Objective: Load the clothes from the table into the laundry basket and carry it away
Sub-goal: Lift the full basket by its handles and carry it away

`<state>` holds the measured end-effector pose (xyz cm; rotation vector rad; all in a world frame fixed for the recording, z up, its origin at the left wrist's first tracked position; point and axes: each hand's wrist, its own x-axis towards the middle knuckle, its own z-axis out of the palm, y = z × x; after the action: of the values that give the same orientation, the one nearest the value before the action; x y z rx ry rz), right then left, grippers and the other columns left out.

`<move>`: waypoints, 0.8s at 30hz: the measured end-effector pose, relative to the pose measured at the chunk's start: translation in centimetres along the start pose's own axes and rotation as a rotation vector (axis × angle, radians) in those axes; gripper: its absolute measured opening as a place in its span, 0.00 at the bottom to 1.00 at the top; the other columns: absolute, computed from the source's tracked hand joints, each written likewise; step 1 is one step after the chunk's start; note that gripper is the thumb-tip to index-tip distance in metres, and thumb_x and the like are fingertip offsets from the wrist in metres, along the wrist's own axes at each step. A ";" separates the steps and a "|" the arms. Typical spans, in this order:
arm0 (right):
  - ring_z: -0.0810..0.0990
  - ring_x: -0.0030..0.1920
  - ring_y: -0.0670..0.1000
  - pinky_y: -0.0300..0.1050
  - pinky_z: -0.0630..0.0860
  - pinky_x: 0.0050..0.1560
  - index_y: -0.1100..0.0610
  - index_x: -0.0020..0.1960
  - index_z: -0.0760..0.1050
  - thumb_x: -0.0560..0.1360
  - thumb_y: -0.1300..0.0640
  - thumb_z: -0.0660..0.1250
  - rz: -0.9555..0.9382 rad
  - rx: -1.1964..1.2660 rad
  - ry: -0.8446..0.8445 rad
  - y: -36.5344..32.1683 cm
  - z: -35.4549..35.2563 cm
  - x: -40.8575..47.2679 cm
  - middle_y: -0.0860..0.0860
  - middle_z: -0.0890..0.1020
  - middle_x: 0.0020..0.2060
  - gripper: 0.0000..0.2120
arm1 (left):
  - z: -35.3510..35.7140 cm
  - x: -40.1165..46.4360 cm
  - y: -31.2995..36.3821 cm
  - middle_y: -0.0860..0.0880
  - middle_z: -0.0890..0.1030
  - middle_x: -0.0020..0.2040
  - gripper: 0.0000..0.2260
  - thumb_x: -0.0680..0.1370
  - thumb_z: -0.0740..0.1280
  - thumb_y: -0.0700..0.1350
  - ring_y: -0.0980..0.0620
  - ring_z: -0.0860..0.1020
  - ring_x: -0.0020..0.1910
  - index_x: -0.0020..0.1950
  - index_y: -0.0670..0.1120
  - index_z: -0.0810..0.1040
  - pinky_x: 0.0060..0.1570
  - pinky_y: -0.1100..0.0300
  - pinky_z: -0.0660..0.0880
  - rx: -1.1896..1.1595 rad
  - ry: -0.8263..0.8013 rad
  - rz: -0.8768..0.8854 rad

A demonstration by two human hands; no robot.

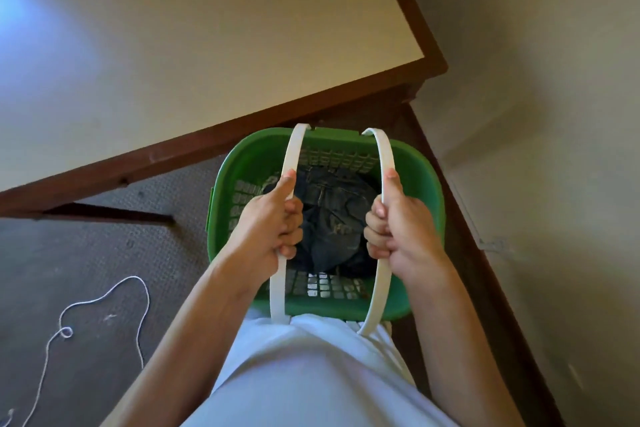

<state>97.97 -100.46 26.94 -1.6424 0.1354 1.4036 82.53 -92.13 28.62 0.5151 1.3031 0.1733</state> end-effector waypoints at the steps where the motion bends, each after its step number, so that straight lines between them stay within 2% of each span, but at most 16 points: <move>1: 0.55 0.18 0.47 0.38 0.51 0.24 0.53 0.28 0.60 0.80 0.34 0.56 0.004 -0.035 -0.021 0.3 1.1 0.0 0.48 0.59 0.21 0.30 | -1.2 -0.3 -0.3 0.53 0.59 0.23 0.25 0.80 0.62 0.63 0.56 0.57 0.18 0.30 0.49 0.63 0.21 0.64 0.52 -0.033 0.025 0.003; 11: 0.53 0.19 0.48 0.39 0.49 0.26 0.52 0.27 0.59 0.80 0.33 0.56 0.070 -0.321 -0.209 6.9 13.2 -2.1 0.49 0.57 0.22 0.31 | -15.4 -4.2 -5.0 0.54 0.58 0.21 0.25 0.82 0.60 0.63 0.56 0.55 0.17 0.31 0.50 0.61 0.19 0.65 0.52 -0.351 0.162 0.022; 18: 0.53 0.18 0.47 0.39 0.48 0.26 0.52 0.28 0.58 0.80 0.34 0.56 0.117 -0.454 -0.313 14.9 23.9 -5.7 0.49 0.56 0.21 0.30 | -28.4 -8.2 -9.2 0.54 0.57 0.20 0.24 0.83 0.57 0.62 0.57 0.55 0.16 0.31 0.51 0.60 0.19 0.64 0.52 -0.502 0.183 0.042; 24: 0.53 0.19 0.48 0.41 0.47 0.28 0.53 0.29 0.57 0.81 0.35 0.55 0.129 -0.610 -0.424 22.3 34.1 -9.0 0.49 0.56 0.21 0.29 | -39.0 -12.1 -13.1 0.55 0.58 0.20 0.24 0.84 0.56 0.61 0.57 0.56 0.17 0.32 0.50 0.61 0.19 0.63 0.52 -0.649 0.286 0.077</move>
<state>56.83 -93.39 24.98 -1.7797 -0.4828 1.9915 40.08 -98.17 26.50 -0.0188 1.4099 0.7269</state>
